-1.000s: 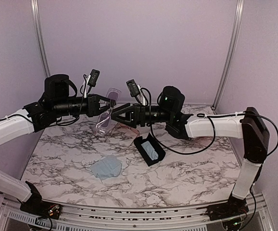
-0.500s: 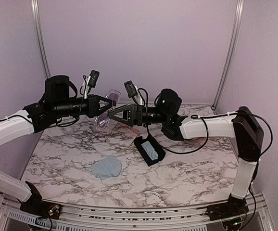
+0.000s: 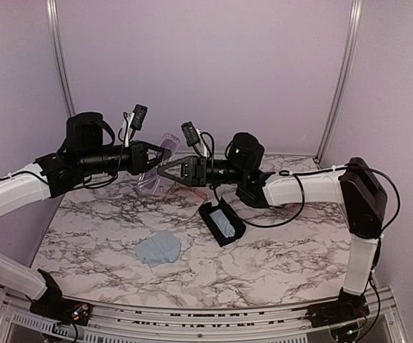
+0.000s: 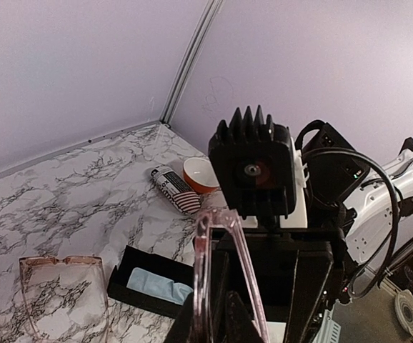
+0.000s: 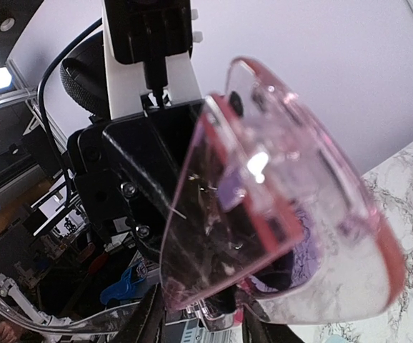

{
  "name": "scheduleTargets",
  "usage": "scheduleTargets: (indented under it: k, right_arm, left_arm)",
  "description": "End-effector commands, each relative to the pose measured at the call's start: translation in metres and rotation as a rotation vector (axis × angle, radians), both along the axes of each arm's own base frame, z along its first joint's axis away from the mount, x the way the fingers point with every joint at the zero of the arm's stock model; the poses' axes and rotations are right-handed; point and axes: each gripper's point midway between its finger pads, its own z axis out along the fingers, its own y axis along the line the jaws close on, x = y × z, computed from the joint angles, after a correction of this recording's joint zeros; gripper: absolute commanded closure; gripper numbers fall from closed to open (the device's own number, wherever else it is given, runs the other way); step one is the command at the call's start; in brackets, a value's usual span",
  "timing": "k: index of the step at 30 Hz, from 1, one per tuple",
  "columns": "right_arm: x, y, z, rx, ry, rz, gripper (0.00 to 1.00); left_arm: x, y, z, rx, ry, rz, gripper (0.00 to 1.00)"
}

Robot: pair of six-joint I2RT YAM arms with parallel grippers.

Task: Organize the sunglasses
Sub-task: Fold the left temple of the sunglasses with the sunglasses.

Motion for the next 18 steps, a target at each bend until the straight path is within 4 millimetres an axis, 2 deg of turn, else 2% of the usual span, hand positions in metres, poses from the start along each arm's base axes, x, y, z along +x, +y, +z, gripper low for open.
scheduleTargets:
  k: [1, 11, 18]
  right_arm:
    - [-0.011, 0.002, 0.031, 0.071, -0.071, 0.033, 0.66]
    - [-0.002, 0.0, 0.033, 0.056, -0.087, -0.006, 0.74]
    - [0.002, -0.002, 0.035, 0.059, -0.09, -0.021, 0.74]
  left_arm:
    - [0.002, 0.005, 0.002, -0.005, -0.006, 0.021, 0.86]
    - [0.004, 0.012, 0.007, -0.01, -0.018, 0.067, 0.66]
    - [0.012, 0.018, 0.002, 0.026, -0.008, 0.123, 0.59]
